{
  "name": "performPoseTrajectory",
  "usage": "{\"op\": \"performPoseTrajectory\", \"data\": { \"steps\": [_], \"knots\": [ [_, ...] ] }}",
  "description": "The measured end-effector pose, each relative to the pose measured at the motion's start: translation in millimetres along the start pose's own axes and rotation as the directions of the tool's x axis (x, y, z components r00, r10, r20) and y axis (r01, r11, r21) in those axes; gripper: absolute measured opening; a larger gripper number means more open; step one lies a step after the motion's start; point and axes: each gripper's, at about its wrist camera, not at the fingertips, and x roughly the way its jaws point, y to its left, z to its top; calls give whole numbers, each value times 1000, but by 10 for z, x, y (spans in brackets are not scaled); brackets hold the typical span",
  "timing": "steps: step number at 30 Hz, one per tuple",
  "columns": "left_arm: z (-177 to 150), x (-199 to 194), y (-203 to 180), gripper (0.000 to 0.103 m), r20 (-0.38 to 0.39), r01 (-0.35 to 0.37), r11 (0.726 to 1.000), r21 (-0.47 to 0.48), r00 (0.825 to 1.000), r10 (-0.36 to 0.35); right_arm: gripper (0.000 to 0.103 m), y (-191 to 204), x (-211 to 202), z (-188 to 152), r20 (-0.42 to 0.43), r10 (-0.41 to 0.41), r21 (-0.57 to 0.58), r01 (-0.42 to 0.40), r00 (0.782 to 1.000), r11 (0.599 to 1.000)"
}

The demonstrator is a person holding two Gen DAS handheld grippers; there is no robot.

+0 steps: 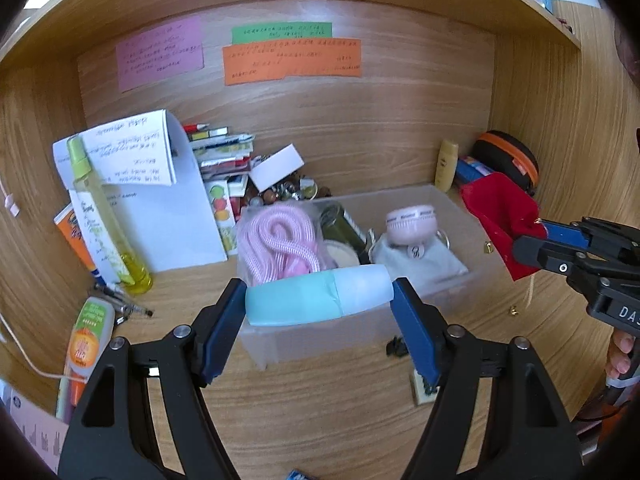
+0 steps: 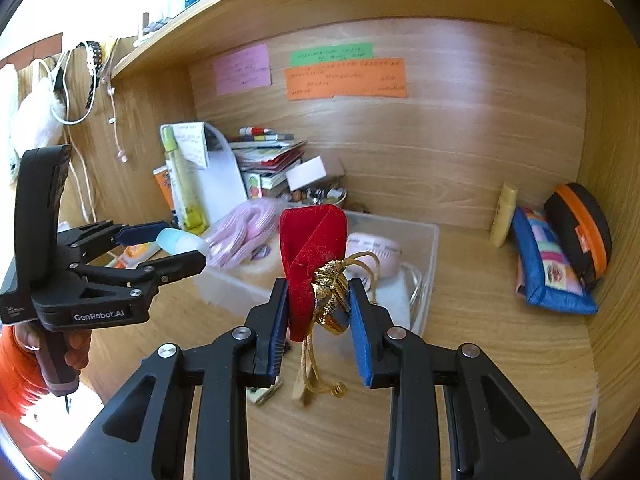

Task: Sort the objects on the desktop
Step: 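Carry the blue tube and red pouch into the clear box and release both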

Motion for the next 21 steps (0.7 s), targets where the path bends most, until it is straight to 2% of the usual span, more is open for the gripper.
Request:
{"op": "performPoseTrajectory", "data": {
  "steps": [10,21],
  "knots": [
    [181,260,-54,73,-9,51,999,1,999,-51,26,-180,214,192,11,-9,3,9,1000,1000],
    [185,608,-226,73,-69,91,996,27,994,-89,26,-360,613,101,-81,-5,31,8,997,1000]
  ]
}}
